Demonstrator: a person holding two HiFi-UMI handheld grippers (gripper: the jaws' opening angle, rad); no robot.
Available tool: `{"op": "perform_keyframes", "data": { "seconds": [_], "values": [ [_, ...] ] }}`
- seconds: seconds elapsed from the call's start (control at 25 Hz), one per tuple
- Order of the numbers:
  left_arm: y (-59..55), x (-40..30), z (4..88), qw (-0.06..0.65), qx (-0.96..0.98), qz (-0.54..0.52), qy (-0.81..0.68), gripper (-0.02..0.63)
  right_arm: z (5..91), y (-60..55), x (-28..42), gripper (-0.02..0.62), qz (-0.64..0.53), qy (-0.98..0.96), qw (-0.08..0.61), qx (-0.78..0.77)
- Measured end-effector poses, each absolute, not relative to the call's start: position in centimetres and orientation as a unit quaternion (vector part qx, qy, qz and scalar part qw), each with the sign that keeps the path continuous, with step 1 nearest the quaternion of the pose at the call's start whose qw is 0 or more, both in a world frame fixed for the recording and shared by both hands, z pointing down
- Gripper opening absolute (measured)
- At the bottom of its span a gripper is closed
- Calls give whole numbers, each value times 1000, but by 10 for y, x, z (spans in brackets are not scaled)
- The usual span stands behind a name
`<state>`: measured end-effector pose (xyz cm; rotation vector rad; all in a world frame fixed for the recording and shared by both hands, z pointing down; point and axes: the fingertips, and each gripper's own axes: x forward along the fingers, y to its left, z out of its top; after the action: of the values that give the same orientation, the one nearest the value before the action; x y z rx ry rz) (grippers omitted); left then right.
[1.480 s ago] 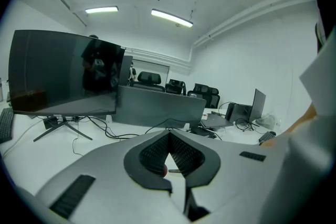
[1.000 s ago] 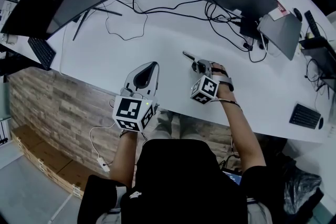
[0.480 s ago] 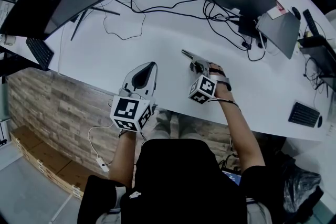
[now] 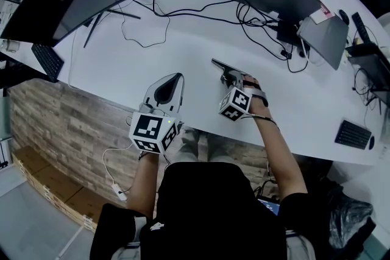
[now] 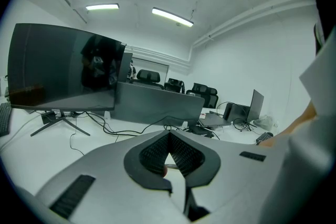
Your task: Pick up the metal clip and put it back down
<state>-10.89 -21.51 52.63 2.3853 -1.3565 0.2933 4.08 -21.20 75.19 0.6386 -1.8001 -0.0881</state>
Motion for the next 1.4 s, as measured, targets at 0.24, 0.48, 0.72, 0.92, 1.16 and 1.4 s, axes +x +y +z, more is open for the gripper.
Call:
{"op": "perform_keyframes", "data": {
  "seconds": [0.24,0.48,0.72,0.92,1.16,1.4],
  "values": [
    [-215,-106,523,186,850,102,-482,14,750,-210,42,106,-28,-773,572,275],
    [-216,-105,515,179,851,100,-484,13,744,-208,43,109,-11,-774,569,277],
    [-216,-103,496,167,854,90,-485,12,719,-207,43,109,9,-785,545,294],
    [-216,-99,476,152,858,81,-484,13,698,-211,46,109,11,-790,531,306],
    [-212,-101,451,130,861,70,-487,13,651,-218,44,106,40,-809,467,354],
    [-211,-104,421,105,863,56,-490,12,579,-228,40,69,66,-833,374,402]
  ]
}}
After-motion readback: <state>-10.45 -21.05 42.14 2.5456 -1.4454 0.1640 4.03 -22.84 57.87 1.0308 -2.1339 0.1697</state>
